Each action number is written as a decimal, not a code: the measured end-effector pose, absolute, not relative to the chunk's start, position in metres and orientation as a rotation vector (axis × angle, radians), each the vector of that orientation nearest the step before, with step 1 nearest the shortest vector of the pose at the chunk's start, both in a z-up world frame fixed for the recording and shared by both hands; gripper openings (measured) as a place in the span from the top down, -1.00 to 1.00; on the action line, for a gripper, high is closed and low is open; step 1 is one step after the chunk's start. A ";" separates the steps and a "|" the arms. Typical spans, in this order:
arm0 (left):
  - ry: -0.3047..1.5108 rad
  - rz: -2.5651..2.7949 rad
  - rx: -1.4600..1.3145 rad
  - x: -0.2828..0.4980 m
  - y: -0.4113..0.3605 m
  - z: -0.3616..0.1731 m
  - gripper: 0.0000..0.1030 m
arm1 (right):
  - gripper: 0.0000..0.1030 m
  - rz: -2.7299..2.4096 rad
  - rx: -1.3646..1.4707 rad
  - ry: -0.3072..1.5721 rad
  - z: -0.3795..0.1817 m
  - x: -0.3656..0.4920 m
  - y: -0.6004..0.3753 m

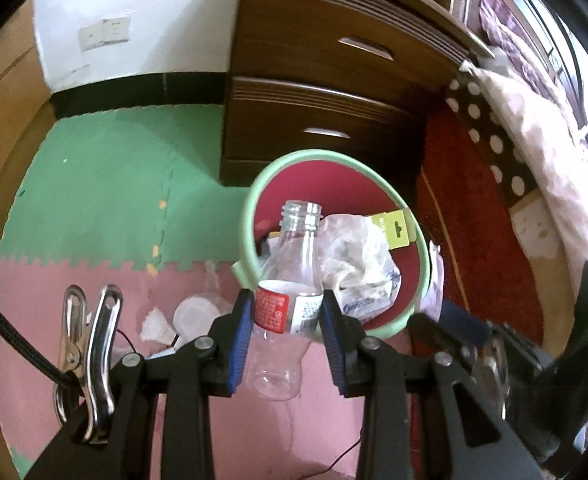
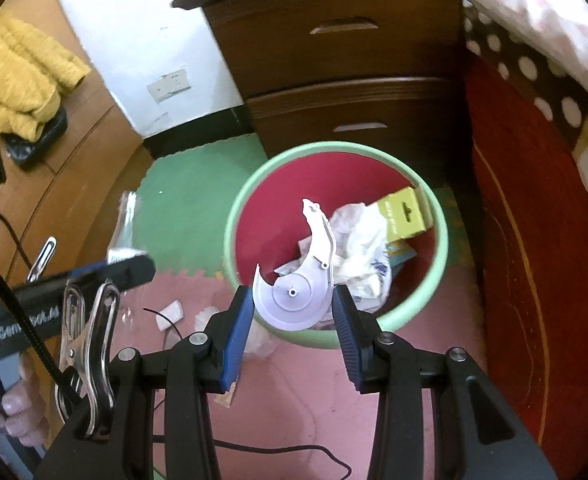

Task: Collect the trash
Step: 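Lift the bottle in the left tool while the right tool carries the white piece over the bucket, then open the left tool over the bucket while the right tool opens releasing the white piece, then move both open tools back down to the grey printed paper sheet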

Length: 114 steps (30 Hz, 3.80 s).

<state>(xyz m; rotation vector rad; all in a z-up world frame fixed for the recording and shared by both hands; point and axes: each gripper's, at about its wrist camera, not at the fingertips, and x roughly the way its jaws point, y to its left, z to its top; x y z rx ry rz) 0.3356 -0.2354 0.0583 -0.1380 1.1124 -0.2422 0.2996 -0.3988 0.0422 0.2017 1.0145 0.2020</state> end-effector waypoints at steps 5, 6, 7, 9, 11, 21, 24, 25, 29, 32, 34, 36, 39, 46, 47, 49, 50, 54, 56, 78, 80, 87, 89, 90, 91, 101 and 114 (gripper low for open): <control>1.143 -0.256 -0.116 0.358 -0.258 0.042 0.33 | 0.20 0.185 0.233 1.033 0.033 0.299 -0.413; 1.147 -0.258 -0.117 0.361 -0.262 0.040 0.33 | 0.20 0.183 0.240 1.035 0.032 0.299 -0.416; 1.152 -0.261 -0.115 0.365 -0.265 0.036 0.33 | 0.20 0.181 0.245 1.036 0.031 0.299 -0.419; 1.161 -0.260 -0.103 0.372 -0.273 0.030 0.33 | 0.20 0.179 0.252 1.037 0.030 0.298 -0.425; 1.168 -0.260 -0.093 0.377 -0.278 0.023 0.33 | 0.20 0.176 0.255 1.036 0.029 0.298 -0.428; 1.214 -0.236 -0.056 0.395 -0.289 -0.011 0.33 | 0.20 0.159 0.272 1.046 0.023 0.293 -0.444; 1.230 -0.225 -0.045 0.398 -0.290 -0.020 0.33 | 0.20 0.156 0.270 1.051 0.021 0.295 -0.445; 1.234 -0.223 -0.042 0.398 -0.291 -0.022 0.33 | 0.20 0.155 0.269 1.051 0.021 0.295 -0.446; 1.252 -0.217 -0.032 0.400 -0.291 -0.029 0.33 | 0.20 0.144 0.270 1.054 0.017 0.301 -0.448; 1.262 -0.208 -0.018 0.401 -0.291 -0.031 0.32 | 0.20 0.136 0.277 1.055 0.016 0.304 -0.451; 1.270 -0.204 -0.017 0.401 -0.289 -0.032 0.32 | 0.20 0.132 0.278 1.055 0.015 0.306 -0.452; 1.265 -0.201 -0.018 0.401 -0.287 -0.029 0.32 | 0.20 0.129 0.279 1.058 0.014 0.307 -0.453; 1.251 -0.197 -0.028 0.400 -0.282 -0.022 0.32 | 0.20 0.125 0.278 1.062 0.012 0.309 -0.454; 1.224 -0.185 -0.059 0.392 -0.265 -0.005 0.31 | 0.20 0.110 0.256 1.070 0.006 0.322 -0.452; 1.222 -0.186 -0.066 0.391 -0.262 -0.003 0.31 | 0.20 0.109 0.253 1.070 0.005 0.323 -0.452; 1.215 -0.182 -0.080 0.386 -0.254 0.004 0.31 | 0.19 0.108 0.242 1.074 0.004 0.327 -0.450; 1.211 -0.178 -0.081 0.384 -0.250 0.007 0.31 | 0.19 0.106 0.237 1.076 0.003 0.329 -0.449; 1.195 -0.159 -0.099 0.372 -0.231 0.020 0.31 | 0.19 0.100 0.233 1.078 0.004 0.337 -0.445; 1.193 -0.152 -0.109 0.368 -0.224 0.024 0.31 | 0.19 0.097 0.234 1.079 0.004 0.340 -0.443; 1.175 -0.017 -0.162 0.322 -0.138 0.048 0.31 | 0.03 0.090 0.165 1.090 0.019 0.333 -0.411; 1.179 0.006 -0.168 0.316 -0.127 0.046 0.31 | 0.03 0.101 0.160 1.091 0.021 0.330 -0.405; 1.198 0.118 -0.196 0.291 -0.075 0.037 0.31 | 0.03 0.165 0.127 1.099 0.025 0.320 -0.377; 1.202 0.158 -0.215 0.283 -0.057 0.035 0.31 | 0.03 0.184 0.113 1.103 0.025 0.318 -0.368; 1.203 0.179 -0.224 0.280 -0.048 0.034 0.31 | 0.03 0.195 0.105 1.106 0.024 0.318 -0.363; 1.204 0.197 -0.231 0.276 -0.040 0.034 0.31 | 0.03 0.202 0.099 1.109 0.023 0.317 -0.359; 1.191 0.429 -0.312 0.237 0.054 0.034 0.31 | 0.03 0.290 0.045 1.139 0.014 0.314 -0.312; 1.202 0.625 -0.404 0.200 0.131 -0.003 0.31 | 0.03 0.399 -0.042 1.223 -0.027 0.305 -0.243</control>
